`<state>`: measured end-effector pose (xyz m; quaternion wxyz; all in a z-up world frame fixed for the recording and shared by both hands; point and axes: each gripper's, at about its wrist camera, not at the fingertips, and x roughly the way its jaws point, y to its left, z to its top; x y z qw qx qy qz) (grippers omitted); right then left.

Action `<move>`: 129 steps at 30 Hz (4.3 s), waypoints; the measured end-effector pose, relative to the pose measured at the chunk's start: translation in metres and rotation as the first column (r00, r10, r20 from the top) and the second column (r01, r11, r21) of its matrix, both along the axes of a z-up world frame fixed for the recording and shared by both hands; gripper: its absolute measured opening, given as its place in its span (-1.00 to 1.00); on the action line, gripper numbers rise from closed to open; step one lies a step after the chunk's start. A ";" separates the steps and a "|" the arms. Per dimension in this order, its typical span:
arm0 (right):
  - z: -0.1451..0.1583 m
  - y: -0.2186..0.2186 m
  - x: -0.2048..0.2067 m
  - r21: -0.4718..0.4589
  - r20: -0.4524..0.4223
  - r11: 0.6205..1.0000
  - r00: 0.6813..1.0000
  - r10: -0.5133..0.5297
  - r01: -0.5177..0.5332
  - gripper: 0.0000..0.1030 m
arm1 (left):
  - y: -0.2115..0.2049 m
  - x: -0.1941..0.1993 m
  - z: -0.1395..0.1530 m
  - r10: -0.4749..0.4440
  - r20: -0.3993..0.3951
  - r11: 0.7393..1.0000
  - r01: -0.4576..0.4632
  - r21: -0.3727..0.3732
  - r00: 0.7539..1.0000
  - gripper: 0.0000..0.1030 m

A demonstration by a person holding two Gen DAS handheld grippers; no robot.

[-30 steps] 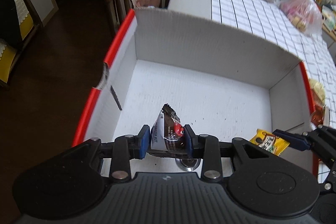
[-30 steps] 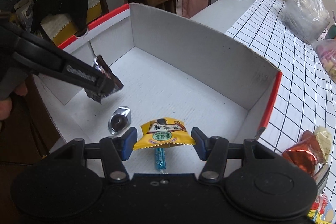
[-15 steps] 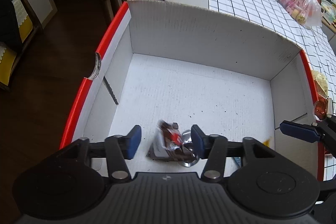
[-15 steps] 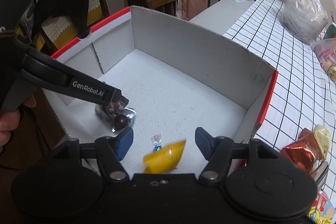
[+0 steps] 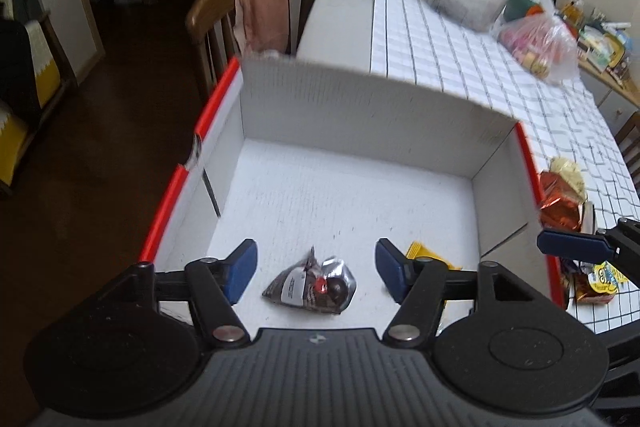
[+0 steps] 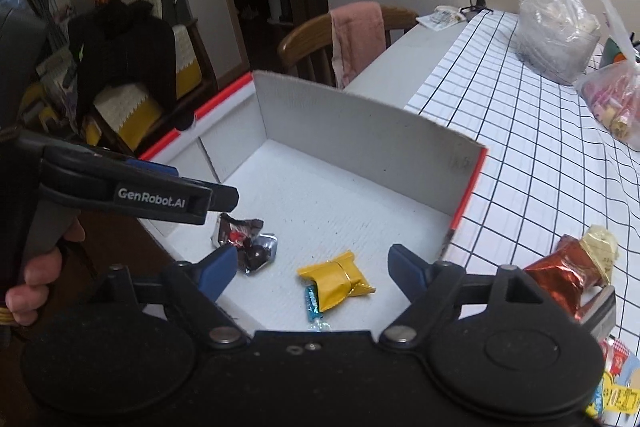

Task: Organize snacks
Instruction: 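Move both grippers back over the remaining snack pile, then grasp the black chocolate packet with the left gripper while the right grasps the yellow Minion candy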

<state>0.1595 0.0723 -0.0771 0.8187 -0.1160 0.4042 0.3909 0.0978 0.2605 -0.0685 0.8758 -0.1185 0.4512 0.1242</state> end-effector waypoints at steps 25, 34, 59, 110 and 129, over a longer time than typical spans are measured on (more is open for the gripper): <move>0.048 -0.159 -0.022 0.158 0.072 0.977 0.985 -0.157 0.144 1.00 | -0.118 -0.031 0.056 -0.164 0.231 0.986 0.158 0.046 0.959 0.63; 0.031 -0.219 -0.012 0.108 0.079 0.978 0.979 -0.189 0.180 1.00 | -0.175 -0.015 0.041 -0.239 0.192 0.970 0.242 0.012 0.952 0.63; -0.040 -0.244 0.052 -0.167 0.124 0.970 0.972 0.198 -0.176 0.90 | -0.264 0.045 -0.043 -0.388 -0.035 0.922 0.388 0.006 0.921 0.63; -0.067 -0.243 0.035 -0.144 0.001 0.989 1.000 0.023 -0.022 -0.03 | -0.254 0.052 -0.072 -0.354 -0.136 0.934 0.342 -0.103 0.925 -0.35; -0.011 -0.224 -0.019 -0.034 0.029 0.990 0.990 -0.139 0.140 -0.03 | -0.228 -0.011 -0.010 -0.333 0.015 0.939 0.333 -0.088 0.943 -0.35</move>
